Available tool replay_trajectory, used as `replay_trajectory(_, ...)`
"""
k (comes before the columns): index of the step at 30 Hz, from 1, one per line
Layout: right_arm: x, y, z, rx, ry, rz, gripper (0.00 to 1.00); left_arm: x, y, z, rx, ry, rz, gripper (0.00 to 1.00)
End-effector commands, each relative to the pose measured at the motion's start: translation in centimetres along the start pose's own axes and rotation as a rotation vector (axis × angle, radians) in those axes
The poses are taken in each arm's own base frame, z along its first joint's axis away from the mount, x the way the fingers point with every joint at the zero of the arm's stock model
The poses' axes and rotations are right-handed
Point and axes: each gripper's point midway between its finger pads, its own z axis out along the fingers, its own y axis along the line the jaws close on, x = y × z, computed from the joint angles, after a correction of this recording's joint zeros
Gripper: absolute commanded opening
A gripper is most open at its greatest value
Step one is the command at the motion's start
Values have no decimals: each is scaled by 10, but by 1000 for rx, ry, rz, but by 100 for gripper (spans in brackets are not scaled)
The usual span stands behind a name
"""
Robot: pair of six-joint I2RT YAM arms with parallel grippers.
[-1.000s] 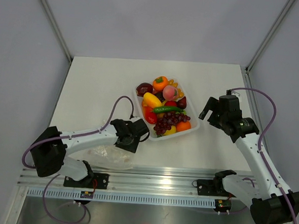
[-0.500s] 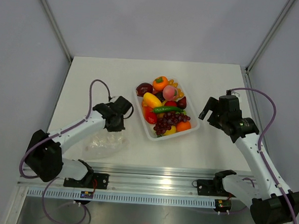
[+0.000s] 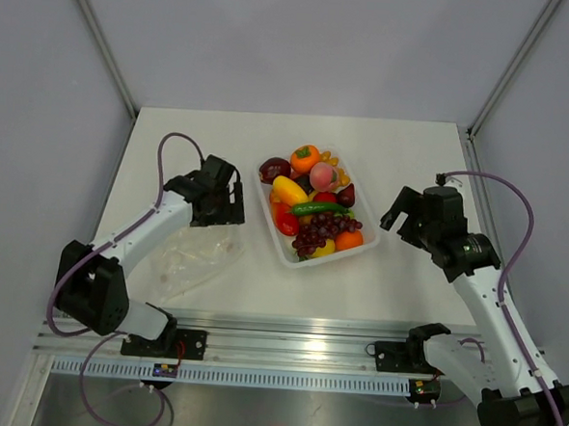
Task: Place the food in the zip-top bag and seal the zipper
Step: Adjust the zipper food storage bag at the center of the board.
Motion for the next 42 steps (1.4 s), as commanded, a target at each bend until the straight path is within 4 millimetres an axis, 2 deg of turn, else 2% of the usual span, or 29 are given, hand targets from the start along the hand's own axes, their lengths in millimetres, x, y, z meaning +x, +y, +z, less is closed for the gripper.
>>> replay_trajectory(1,-12,0,-2,4,-53,-15,99,15,23,-13,-30,-5,197,84)
replay_trajectory(3,-12,3,4,0,-43,-17,99,32,34,-18,-58,30,241,77)
replay_trajectory(4,-11,5,6,-5,-36,-13,100,44,36,-20,-77,62,272,74)
replay_trajectory(6,-8,10,14,-20,-11,-12,100,55,37,-22,-103,72,317,73)
replay_trajectory(10,-2,20,24,-57,34,13,100,86,10,-27,-81,139,413,76)
replay_trajectory(19,-8,30,27,-87,24,23,99,114,17,12,-224,248,362,69)
replay_trajectory(22,-8,29,25,-84,26,21,99,113,19,21,-272,244,341,58)
replay_trajectory(26,-6,27,25,-75,30,21,99,98,5,26,-245,197,310,37)
replay_trajectory(27,-7,27,24,-75,27,21,99,89,-4,24,-216,179,294,21)
replay_trajectory(30,-7,26,22,-75,28,21,100,68,-17,26,-146,155,220,0)
replay_trajectory(32,-7,26,20,-77,27,23,99,38,-36,28,-42,108,123,0)
replay_trajectory(33,-7,26,20,-78,26,23,99,41,-39,28,-22,126,117,0)
replay_trajectory(34,-6,27,19,-81,29,22,100,27,-45,30,13,101,70,1)
replay_trajectory(35,-6,26,19,-80,31,24,100,21,-48,31,36,99,44,7)
replay_trajectory(36,-4,26,19,-79,35,25,100,20,-51,33,56,119,23,19)
replay_trajectory(37,-3,24,18,-75,41,23,99,17,-47,33,49,131,10,45)
replay_trajectory(38,-2,24,17,-74,42,23,99,12,-50,31,51,128,7,54)
replay_trajectory(39,0,23,16,-77,45,15,99,11,-48,30,42,129,16,60)
replay_trajectory(42,5,19,15,-70,48,14,99,17,-41,25,40,123,30,61)
